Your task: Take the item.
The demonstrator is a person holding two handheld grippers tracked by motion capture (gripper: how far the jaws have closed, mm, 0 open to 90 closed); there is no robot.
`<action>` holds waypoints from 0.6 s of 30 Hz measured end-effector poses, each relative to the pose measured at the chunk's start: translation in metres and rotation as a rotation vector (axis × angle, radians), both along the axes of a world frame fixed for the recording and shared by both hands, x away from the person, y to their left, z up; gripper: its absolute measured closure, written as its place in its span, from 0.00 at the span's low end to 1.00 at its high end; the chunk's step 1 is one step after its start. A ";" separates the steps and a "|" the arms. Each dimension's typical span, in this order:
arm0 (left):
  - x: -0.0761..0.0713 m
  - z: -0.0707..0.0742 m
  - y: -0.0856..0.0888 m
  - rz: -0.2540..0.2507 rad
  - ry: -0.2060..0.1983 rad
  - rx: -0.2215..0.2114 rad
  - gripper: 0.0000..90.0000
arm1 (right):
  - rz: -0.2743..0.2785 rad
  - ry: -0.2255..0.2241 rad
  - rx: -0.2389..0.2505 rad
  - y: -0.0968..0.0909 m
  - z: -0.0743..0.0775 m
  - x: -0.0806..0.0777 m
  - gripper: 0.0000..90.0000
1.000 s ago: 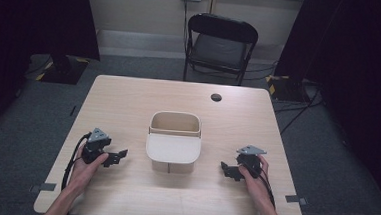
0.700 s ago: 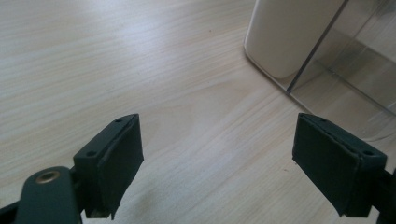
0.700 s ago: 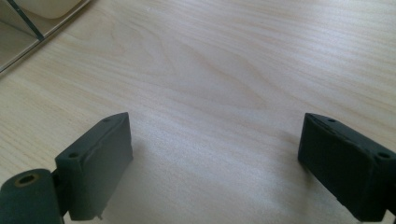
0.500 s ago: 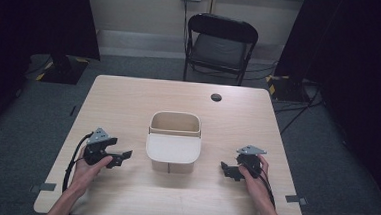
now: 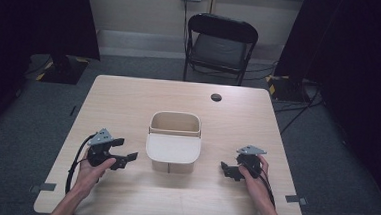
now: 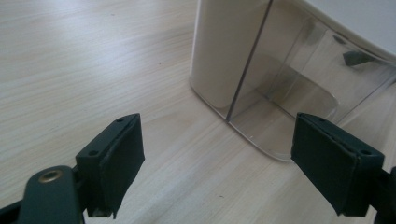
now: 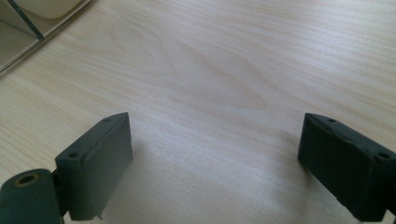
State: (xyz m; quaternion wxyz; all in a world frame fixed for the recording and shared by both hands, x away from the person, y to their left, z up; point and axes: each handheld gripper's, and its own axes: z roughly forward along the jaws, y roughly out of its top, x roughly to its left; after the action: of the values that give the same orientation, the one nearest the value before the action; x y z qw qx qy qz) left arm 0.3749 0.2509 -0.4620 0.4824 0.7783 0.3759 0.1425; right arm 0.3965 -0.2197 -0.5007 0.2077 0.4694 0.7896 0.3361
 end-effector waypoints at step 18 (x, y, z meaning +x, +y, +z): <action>-0.008 0.008 -0.020 -0.081 -0.037 0.013 0.18 | 0.000 0.000 0.000 0.000 0.000 0.000 0.10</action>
State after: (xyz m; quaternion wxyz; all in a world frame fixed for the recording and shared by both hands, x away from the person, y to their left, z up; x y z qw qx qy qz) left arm 0.3673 0.2308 -0.4539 0.4896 0.7933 0.3341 0.1394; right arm 0.3965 -0.2197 -0.5007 0.2076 0.4696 0.7896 0.3361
